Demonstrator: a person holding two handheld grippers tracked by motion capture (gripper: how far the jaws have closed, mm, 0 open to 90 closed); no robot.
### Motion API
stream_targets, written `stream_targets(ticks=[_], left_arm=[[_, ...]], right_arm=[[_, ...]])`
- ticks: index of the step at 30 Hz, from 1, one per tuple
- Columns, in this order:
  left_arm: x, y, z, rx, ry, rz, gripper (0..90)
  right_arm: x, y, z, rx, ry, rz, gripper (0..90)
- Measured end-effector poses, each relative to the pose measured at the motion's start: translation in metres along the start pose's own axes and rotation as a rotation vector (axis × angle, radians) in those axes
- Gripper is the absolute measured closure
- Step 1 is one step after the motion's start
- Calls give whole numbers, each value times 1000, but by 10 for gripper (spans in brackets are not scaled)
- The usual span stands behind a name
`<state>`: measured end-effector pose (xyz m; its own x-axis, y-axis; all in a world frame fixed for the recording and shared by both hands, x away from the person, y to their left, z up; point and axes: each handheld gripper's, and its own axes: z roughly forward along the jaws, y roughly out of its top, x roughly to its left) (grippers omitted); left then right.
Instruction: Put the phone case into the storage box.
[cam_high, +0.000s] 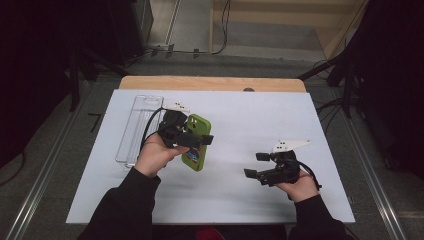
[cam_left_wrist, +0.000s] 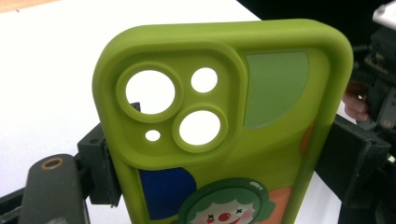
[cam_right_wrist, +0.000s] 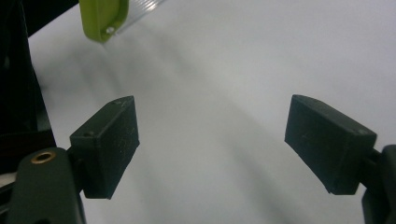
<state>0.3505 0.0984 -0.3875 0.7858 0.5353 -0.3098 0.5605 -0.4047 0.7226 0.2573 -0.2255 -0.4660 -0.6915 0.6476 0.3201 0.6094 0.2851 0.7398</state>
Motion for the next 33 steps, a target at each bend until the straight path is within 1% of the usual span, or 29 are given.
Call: stream_targets(ticks=[5, 9, 12, 14, 17, 19, 23, 28, 33], left_arm=[[1, 1, -3, 0, -5, 4, 168], [1, 3, -6, -6, -5, 5, 167], [2, 4, -9, -10, -7, 9, 168], [3, 5, -12, -13, -9, 11, 168], [4, 7, -17, -15, -11, 18, 168], [5, 8, -20, -20, -10, 18, 168], [7, 10, -26, -27, -8, 16, 167], [8, 12, -34, -31, -5, 19, 167], [11, 14, -42, -44, 7, 9, 167]], right_arm=[[-2, -9, -1, 4, 8, -3, 161], [-4, -14, -4, 9, 4, -3, 161], [-6, -18, -6, 15, 0, -7, 161], [-7, -21, -7, 11, 2, -4, 161], [-9, -26, -8, 16, 11, -14, 162], [-9, -28, -10, 21, 8, -15, 162], [-11, -32, -12, 29, 3, -9, 162], [-11, -34, -14, 37, -2, -20, 162], [-14, -36, -14, 37, -5, -14, 162]])
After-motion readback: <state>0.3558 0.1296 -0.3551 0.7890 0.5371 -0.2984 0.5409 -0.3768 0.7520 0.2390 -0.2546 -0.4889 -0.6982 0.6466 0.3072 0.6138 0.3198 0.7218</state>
